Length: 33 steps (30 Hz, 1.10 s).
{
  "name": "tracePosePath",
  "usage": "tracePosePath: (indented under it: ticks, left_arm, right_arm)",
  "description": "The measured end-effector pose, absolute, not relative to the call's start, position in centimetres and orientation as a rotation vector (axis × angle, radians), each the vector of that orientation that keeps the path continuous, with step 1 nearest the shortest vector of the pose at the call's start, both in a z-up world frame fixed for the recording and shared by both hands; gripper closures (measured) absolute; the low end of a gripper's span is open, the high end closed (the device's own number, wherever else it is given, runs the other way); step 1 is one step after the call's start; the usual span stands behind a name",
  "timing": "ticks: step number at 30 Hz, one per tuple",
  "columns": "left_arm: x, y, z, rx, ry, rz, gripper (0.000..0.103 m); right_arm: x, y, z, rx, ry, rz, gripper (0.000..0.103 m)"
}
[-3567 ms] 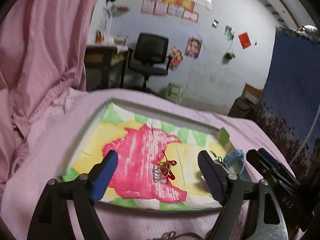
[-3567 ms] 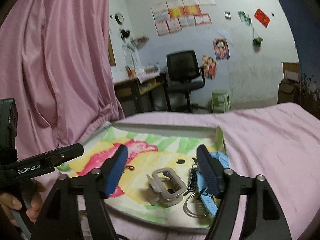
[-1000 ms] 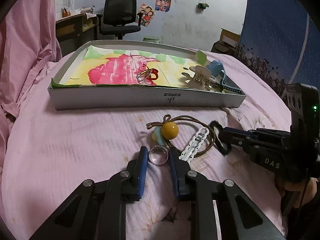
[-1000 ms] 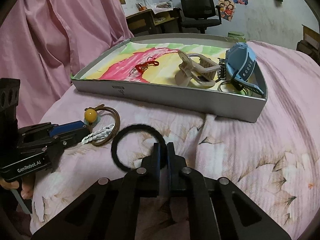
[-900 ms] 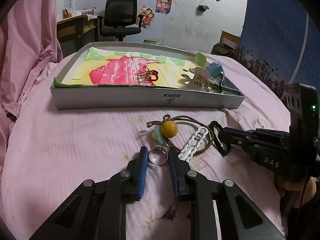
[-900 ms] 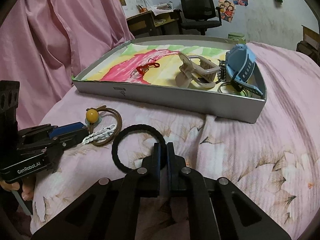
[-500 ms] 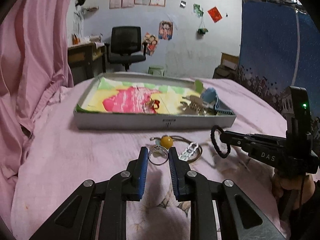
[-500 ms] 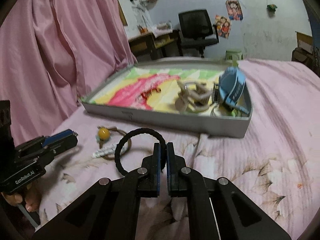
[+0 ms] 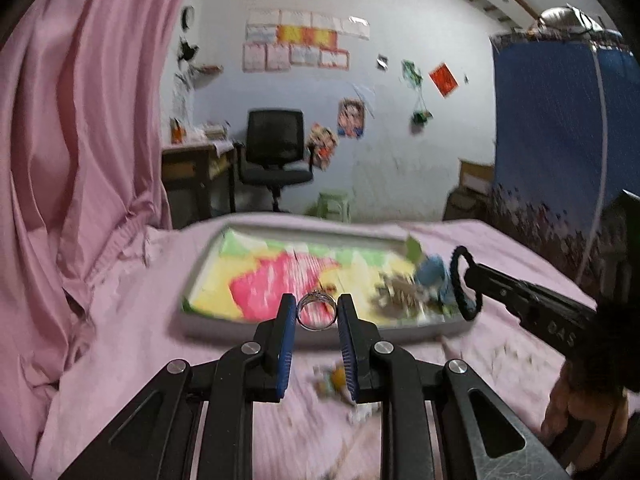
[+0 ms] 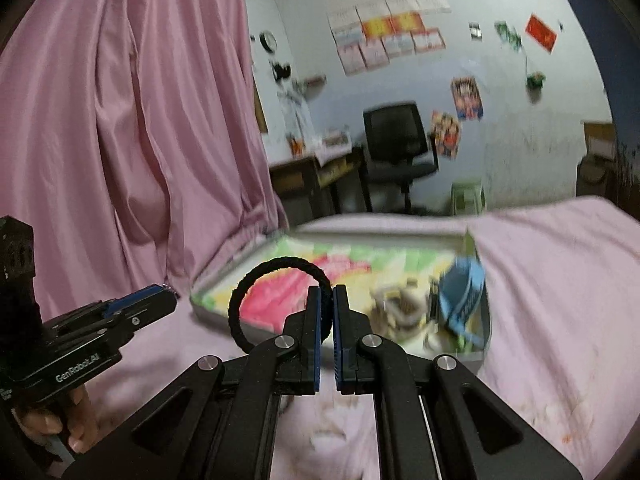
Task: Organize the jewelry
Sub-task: 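Carry the black ring with the right tool into the tray while the left drops the silver ring there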
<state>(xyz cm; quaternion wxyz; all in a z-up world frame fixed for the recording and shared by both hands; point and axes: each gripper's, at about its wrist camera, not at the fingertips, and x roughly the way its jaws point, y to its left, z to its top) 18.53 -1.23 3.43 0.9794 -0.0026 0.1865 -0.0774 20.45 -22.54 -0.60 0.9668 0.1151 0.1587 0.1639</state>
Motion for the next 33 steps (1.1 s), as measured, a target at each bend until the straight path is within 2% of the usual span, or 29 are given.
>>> tracePosePath:
  ticks: [7, 16, 33]
  left_arm:
    - [21.2, -2.1, 4.8, -0.004, 0.272, -0.084, 0.083]
    - [26.1, -2.1, 4.7, 0.009, 0.237, -0.061, 0.083]
    - [34.7, -0.2, 0.5, -0.091, 0.519, -0.014, 0.083]
  right_arm:
    - [23.1, -21.4, 1.1, 0.211, 0.229, 0.289, 0.098]
    - [27.9, -21.1, 0.8, 0.236, 0.21, 0.263, 0.098]
    - [34.2, -19.1, -3.0, 0.21, 0.403, 0.268, 0.098]
